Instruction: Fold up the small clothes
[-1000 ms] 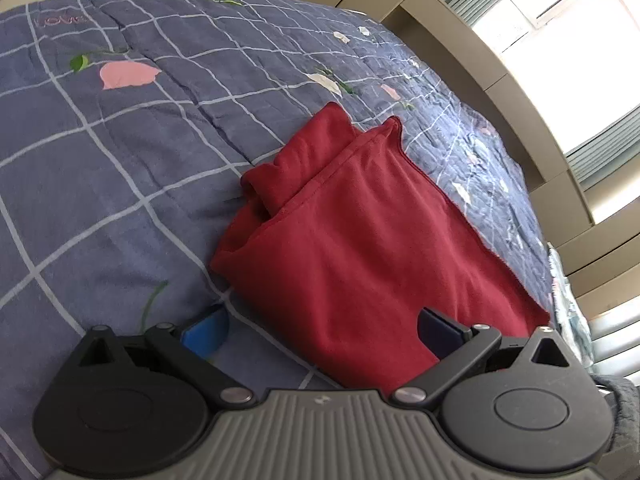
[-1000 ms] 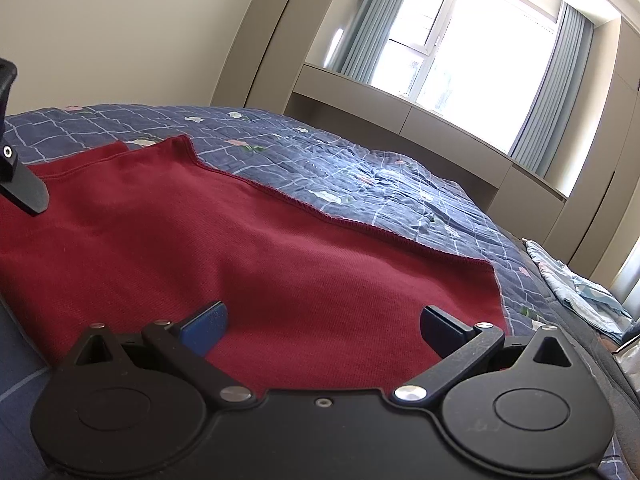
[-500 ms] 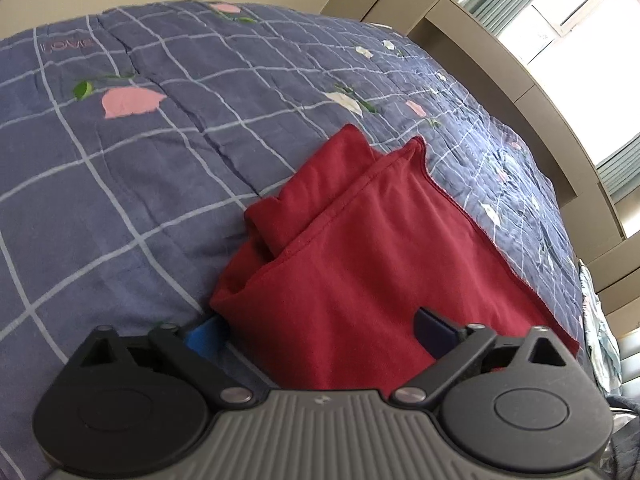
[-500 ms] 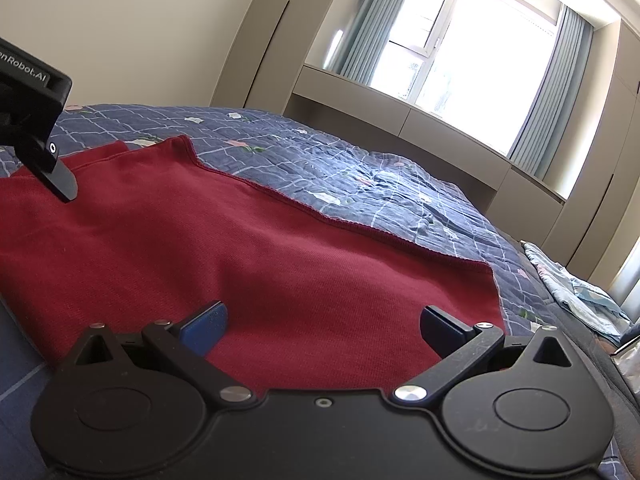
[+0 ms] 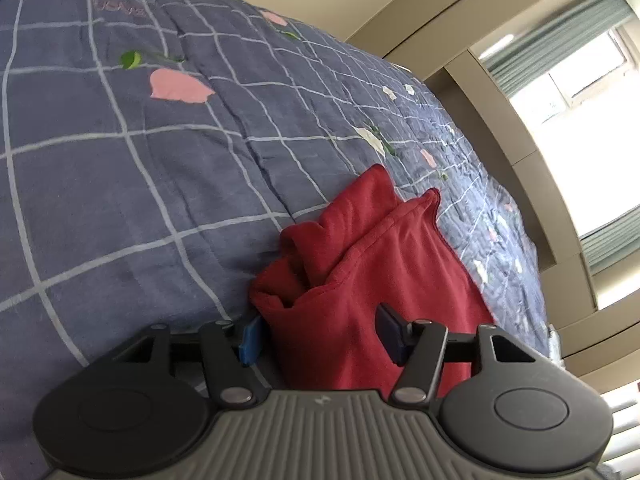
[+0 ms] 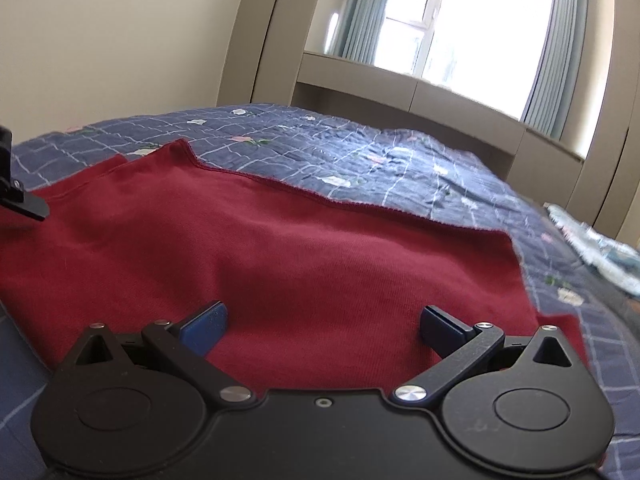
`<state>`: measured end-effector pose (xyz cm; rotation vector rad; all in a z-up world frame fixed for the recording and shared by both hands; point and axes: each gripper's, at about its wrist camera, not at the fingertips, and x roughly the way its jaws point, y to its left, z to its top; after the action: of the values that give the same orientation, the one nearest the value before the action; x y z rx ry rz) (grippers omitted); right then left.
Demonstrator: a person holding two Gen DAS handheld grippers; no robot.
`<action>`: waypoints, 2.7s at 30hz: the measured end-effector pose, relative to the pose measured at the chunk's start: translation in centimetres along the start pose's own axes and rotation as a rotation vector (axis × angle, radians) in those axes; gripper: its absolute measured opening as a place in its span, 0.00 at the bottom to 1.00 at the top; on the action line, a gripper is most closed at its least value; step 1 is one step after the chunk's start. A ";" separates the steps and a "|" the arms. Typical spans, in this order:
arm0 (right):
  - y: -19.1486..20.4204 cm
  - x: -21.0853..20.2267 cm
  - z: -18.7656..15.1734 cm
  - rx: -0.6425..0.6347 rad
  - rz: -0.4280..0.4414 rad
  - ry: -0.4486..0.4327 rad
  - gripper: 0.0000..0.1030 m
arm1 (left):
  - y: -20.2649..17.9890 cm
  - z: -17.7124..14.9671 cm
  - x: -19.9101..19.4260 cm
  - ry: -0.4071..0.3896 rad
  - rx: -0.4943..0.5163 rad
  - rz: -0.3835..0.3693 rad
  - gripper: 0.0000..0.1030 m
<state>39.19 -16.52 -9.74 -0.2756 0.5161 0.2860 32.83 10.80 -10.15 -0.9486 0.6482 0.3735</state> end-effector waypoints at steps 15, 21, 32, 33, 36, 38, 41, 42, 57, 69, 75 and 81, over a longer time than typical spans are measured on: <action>-0.4 0.1 0.0 0.027 0.020 0.007 1.00 | -1.1 -1.9 -2.3 -0.193 0.027 -0.049 0.10; -0.6 0.0 -0.1 0.039 0.028 0.007 1.00 | -3.6 -2.0 -3.5 -0.220 0.198 -0.120 0.09; -7.6 -4.0 0.8 0.184 0.053 -0.026 0.99 | -14.9 -3.2 -4.5 -0.171 0.640 -0.255 0.06; -8.6 -4.7 0.6 0.177 0.040 -0.025 0.99 | -16.2 -3.4 -4.6 -0.153 0.669 -0.286 0.06; -11.2 -6.8 -0.5 0.168 0.001 -0.009 0.99 | -19.7 -4.7 -4.9 -0.119 0.786 -0.361 0.06; -12.9 -8.4 -1.5 0.167 -0.030 -0.007 0.99 | -21.7 -6.3 -5.1 -0.091 0.865 -0.404 0.06; -14.5 -10.5 -3.3 0.166 -0.076 0.002 1.00 | -24.1 -9.6 -5.4 -0.037 0.981 -0.467 0.06; -15.0 -11.0 -3.9 0.166 -0.091 0.010 1.00 | -24.7 -11.1 -5.5 -0.017 1.025 -0.490 0.06; -20.3 -11.9 -7.5 0.282 -0.148 0.092 0.99 | -22.5 -22.8 -3.7 0.144 1.308 -0.483 0.06; -24.5 0.9 1.4 0.462 0.360 0.128 0.67 | -22.1 -22.5 -3.2 0.141 1.257 -0.476 0.06; -25.7 -0.1 0.4 0.613 0.486 0.191 0.60 | -21.8 -21.4 -3.4 0.139 1.182 -0.495 0.06; -26.6 -1.5 -0.2 0.748 0.640 0.275 0.60 | -21.1 -20.4 -3.6 0.128 1.089 -0.512 0.06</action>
<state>46.79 -41.47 -4.23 0.6017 0.9387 0.6528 34.92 -17.84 -2.99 -0.0600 0.5789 -0.4847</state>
